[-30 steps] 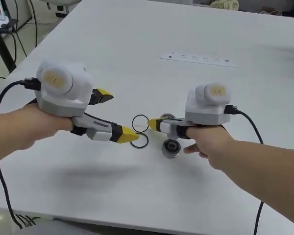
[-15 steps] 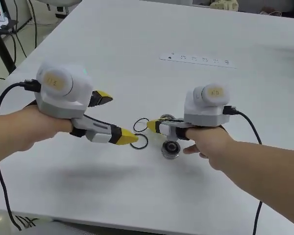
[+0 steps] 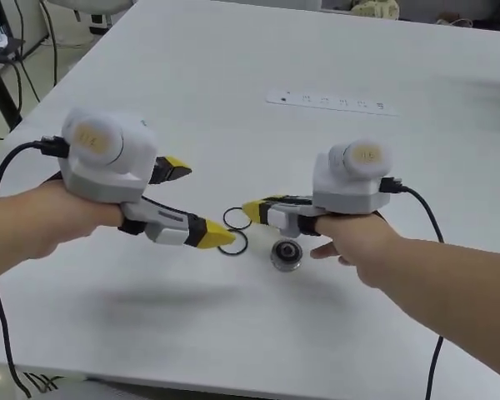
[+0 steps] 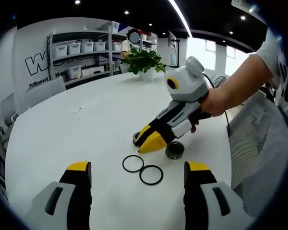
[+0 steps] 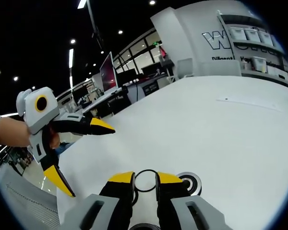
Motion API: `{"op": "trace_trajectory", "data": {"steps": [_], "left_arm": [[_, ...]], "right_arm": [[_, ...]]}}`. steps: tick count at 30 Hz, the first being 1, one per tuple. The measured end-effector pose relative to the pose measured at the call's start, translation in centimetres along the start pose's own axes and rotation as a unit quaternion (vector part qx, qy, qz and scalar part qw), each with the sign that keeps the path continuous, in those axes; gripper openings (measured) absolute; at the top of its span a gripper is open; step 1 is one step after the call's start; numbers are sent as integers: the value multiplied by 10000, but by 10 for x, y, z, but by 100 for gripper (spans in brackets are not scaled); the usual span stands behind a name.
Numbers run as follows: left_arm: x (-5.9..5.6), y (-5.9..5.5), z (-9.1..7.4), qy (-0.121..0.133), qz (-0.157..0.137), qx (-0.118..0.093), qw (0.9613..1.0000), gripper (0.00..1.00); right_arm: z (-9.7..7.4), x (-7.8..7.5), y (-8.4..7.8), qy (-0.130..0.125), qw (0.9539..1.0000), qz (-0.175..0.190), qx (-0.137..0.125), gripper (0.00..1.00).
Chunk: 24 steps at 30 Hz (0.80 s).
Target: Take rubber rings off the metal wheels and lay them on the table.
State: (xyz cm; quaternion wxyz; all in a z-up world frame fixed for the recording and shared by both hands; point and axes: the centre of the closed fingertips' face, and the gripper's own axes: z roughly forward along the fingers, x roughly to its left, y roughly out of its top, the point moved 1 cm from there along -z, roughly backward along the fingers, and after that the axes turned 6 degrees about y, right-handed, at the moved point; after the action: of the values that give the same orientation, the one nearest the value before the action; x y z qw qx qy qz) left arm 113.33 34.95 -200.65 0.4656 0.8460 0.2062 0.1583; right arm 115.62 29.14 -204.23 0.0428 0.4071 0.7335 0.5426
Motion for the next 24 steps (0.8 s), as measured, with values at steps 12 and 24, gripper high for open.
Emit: {"op": "trace_trajectory", "data": {"steps": [12,24], "left_arm": [[4,9,5,-18,-29,-36,10000,75],[7,14,16,-46,-48,-19,10000,70]], "right_arm": [[-18,-14,12,-119,9996,-158,-208,19],[-36,-33,7,-325,9990,-212,-222,21]]}}
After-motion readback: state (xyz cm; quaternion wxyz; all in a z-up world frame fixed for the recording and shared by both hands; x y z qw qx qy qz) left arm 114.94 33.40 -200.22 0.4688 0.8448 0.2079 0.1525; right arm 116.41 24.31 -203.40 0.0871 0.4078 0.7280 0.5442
